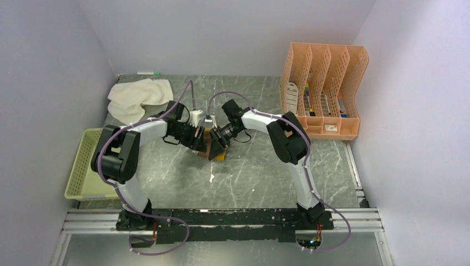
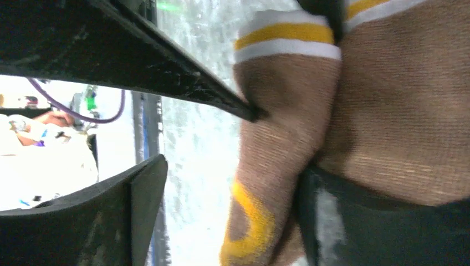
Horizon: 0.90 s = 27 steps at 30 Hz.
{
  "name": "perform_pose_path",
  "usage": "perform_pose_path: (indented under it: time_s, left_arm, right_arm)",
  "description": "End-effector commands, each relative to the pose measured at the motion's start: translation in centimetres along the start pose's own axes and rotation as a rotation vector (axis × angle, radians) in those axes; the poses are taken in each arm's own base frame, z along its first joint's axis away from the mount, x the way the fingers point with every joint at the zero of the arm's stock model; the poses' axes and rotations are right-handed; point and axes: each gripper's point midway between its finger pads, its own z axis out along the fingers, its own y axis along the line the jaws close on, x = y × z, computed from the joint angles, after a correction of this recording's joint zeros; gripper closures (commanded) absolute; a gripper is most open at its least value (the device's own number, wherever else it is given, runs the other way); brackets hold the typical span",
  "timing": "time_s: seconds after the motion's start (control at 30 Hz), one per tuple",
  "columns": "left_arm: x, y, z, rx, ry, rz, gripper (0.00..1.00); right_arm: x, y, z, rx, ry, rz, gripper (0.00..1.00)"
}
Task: Roll the towels
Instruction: Roll the towel at the center of the board.
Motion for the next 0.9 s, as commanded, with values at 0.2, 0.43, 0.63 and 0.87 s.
perform_pose_path:
  time_s: [0.2, 0.43, 0.63, 0.87]
  left_arm:
    - [5.0, 3.0, 1.2, -0.148, 0.189, -0.085, 0.31]
    - [4.6, 2.9, 1.2, -0.138, 0.182, -0.082, 0.31]
    - [4.7, 2.8, 1.3, -0.128, 0.191, -0.084, 0.3]
    - [5.1, 2.3, 1.9, -0.067, 0.225, -0.095, 0.26]
  right_arm:
    - [-5.0, -4.4, -7.2, 0.613, -0.161, -0.144, 0.0]
    - [-7.9, -1.9, -16.4, 1.068, -0.496, -0.319, 0.0]
    - [-6.6, 1.3, -16.3, 1.138, -0.547, -0.483, 0.0]
    - [-4.6, 5.2, -9.3, 1.269, -0.273, -0.973, 0.0]
